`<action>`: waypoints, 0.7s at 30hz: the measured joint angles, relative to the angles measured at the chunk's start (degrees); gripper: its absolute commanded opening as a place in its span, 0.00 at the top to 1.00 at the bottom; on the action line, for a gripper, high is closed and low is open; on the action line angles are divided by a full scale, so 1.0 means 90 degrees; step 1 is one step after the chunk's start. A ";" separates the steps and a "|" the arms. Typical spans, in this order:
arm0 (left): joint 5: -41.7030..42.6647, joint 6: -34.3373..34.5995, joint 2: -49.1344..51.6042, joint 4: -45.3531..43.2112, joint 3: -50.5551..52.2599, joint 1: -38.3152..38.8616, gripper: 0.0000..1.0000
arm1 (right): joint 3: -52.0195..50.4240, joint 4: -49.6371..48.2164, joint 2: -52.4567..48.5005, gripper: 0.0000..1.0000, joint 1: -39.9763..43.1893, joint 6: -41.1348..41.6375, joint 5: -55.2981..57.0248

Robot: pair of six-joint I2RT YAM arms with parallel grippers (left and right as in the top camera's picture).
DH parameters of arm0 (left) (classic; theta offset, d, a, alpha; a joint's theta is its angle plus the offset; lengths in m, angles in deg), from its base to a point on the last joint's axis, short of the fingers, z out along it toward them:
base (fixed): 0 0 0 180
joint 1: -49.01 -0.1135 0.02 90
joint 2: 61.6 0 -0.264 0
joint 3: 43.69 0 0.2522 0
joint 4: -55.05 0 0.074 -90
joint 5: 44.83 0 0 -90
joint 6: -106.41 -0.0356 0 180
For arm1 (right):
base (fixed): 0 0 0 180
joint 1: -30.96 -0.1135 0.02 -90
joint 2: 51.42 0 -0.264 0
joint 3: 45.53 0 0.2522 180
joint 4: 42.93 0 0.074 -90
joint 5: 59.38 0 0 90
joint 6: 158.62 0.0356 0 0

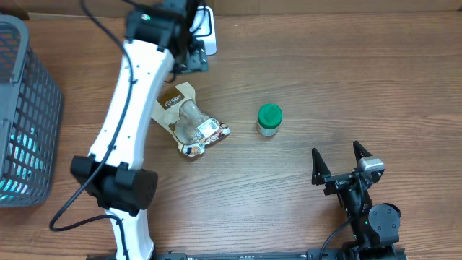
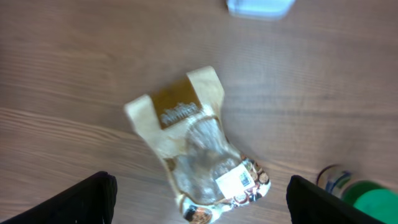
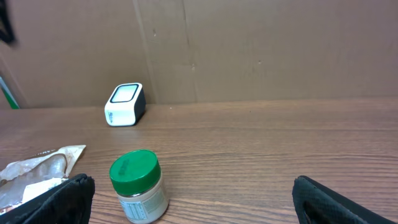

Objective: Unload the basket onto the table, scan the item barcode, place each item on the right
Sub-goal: 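Carry the PanTree bag to the scanner and drop it on the table, then return the left gripper to the basket and grasp the green wipes pack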

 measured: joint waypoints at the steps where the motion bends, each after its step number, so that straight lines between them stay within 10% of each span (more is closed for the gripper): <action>1: -0.0049 -0.0015 -0.0005 0.0214 -0.0355 -0.0080 0.09 | 0.0000 0.0000 0.0000 0.00 0.0000 -0.0002 0.0000; 21: 0.0850 -0.0073 -0.1287 0.0950 -0.1673 -0.5408 0.00 | 0.0000 0.0000 0.0000 0.00 0.0000 -0.0002 -0.0002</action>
